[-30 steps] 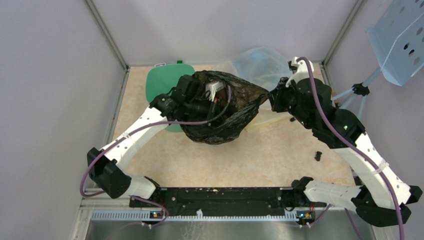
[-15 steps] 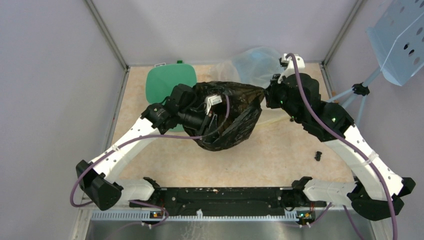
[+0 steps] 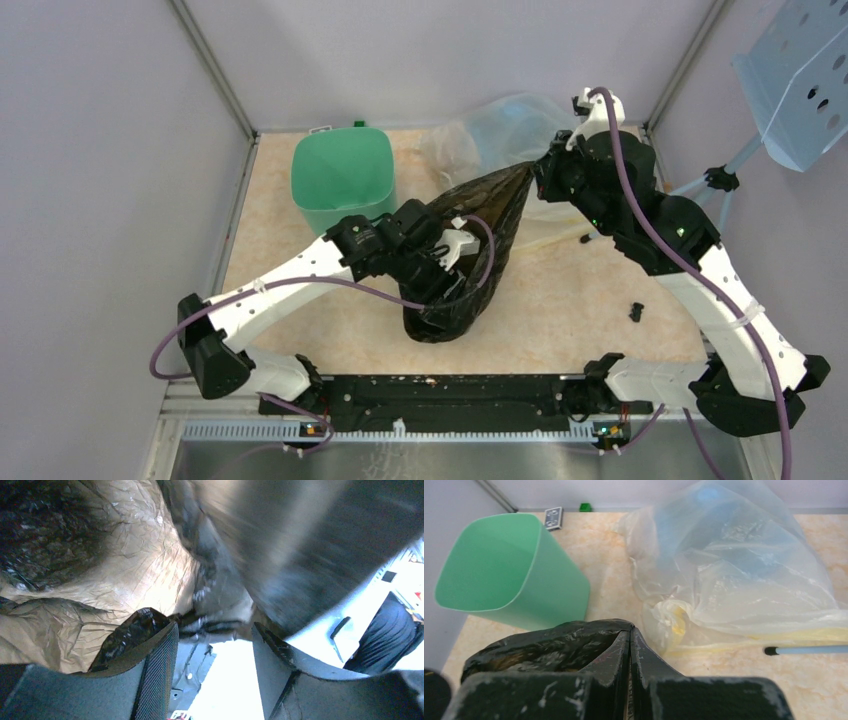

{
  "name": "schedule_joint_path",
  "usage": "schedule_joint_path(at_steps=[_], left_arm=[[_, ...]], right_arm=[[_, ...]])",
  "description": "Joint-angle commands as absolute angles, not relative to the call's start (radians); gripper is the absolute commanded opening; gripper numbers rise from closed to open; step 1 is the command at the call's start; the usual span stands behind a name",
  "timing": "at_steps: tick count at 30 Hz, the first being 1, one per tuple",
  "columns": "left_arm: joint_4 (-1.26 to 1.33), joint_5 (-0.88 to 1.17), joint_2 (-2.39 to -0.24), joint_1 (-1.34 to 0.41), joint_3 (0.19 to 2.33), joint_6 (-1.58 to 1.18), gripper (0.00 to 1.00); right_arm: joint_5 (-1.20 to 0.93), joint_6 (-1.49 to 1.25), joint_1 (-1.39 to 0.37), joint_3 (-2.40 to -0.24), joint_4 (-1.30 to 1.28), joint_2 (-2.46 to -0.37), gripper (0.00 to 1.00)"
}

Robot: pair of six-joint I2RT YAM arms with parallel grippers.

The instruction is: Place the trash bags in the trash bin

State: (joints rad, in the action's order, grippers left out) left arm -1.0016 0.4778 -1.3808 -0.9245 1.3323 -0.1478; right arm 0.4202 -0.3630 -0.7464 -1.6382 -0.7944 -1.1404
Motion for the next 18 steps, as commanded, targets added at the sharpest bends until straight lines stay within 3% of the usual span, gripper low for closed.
schedule_joint_path(at_steps=[1,12,18], left_arm=[[-1.023,0.433,-1.286,-0.931,1.417,-0.111,0.63],[-0.957,0.312,-1.134,-0.931,1.644,-0.271,0.73],[-0.94,0.069,-1.053,-0.931,1.536,-0.302,0.98]], right_arm=[[0.445,-0.368,-0.7,-1.62,-0.824,-1.124,0.0],[0.377,-0.396,-0.699,-1.525,-0.787,-1.066,0.0],[0.346,-0.401,-0.699,-1.531,-0.765,-1.069,0.0]])
